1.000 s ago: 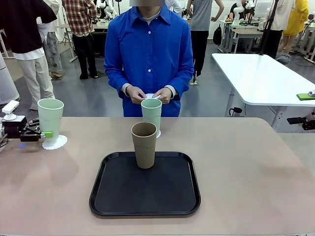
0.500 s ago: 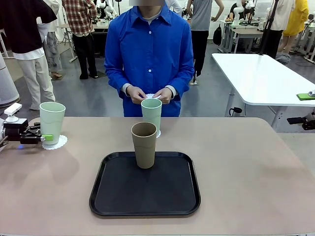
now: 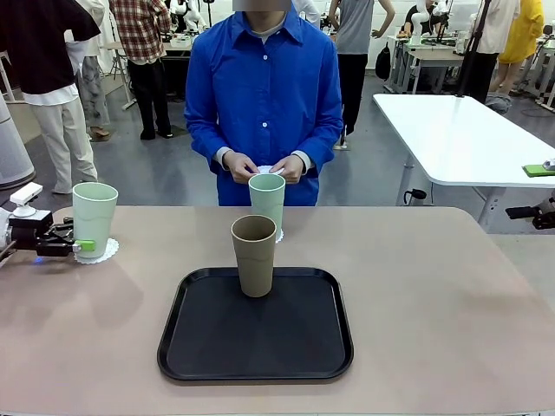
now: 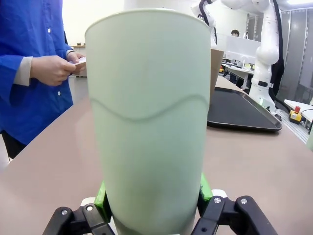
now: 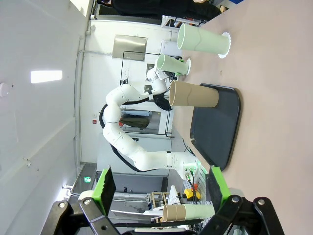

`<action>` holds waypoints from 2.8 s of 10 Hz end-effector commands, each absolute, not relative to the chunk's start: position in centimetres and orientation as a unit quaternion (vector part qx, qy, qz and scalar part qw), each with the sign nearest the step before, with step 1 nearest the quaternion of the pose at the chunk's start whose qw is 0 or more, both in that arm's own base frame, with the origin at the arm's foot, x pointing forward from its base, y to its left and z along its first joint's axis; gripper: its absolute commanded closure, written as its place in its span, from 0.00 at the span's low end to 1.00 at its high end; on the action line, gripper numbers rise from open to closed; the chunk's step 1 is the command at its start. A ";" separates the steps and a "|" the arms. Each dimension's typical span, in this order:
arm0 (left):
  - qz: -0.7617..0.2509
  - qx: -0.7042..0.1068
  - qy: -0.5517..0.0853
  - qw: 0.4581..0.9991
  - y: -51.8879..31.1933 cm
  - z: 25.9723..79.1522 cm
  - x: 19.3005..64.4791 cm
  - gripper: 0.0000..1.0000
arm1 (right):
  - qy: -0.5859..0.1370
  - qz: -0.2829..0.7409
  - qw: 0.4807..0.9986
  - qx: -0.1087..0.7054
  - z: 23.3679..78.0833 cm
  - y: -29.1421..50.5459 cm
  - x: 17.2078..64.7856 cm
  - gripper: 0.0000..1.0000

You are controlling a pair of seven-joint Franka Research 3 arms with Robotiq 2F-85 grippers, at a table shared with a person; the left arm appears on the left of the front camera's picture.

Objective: Place coasters on the table and set cups on them.
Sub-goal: Take one Reusable plastic cup from the Flat Tray and place it on a coaster set by the human.

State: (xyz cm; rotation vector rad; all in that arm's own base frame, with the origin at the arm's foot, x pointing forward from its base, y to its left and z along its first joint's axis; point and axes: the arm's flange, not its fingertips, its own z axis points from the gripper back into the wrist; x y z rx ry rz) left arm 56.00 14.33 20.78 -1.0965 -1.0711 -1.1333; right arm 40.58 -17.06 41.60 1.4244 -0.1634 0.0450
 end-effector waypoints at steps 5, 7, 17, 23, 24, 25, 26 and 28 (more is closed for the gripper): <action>-0.492 -0.475 -0.471 0.557 14.1 21.4 56.6 0.19 | -0.076 0.023 0.752 0.655 41.7 -17.0 40.4 0.00; -0.492 -0.477 -0.463 0.562 14.2 20.9 56.9 0.19 | -0.076 0.023 0.752 0.655 41.7 -17.0 40.4 0.00; -0.501 -0.486 -0.451 0.557 14.3 20.6 56.8 0.19 | -0.076 0.023 0.752 0.655 41.7 -17.0 40.4 0.00; -0.505 -0.487 -0.458 0.547 14.2 21.1 56.8 0.19 | -0.076 0.023 0.752 0.655 41.7 -17.0 40.4 0.00; -0.506 -0.486 -0.458 0.545 14.2 21.1 56.8 0.19 | -0.076 0.023 0.752 0.655 41.7 -17.0 40.4 0.00; -0.508 -0.485 -0.457 0.545 14.2 21.1 57.1 0.19 | -0.076 0.023 0.752 0.655 41.7 -17.0 40.4 0.00; -0.507 -0.486 -0.457 0.546 14.3 21.1 57.3 0.19 | -0.076 0.023 0.752 0.655 41.7 -17.0 40.4 0.00; -0.508 -0.484 -0.459 0.545 14.4 21.0 57.7 0.19 | -0.076 0.023 0.752 0.655 41.7 -17.0 40.4 0.00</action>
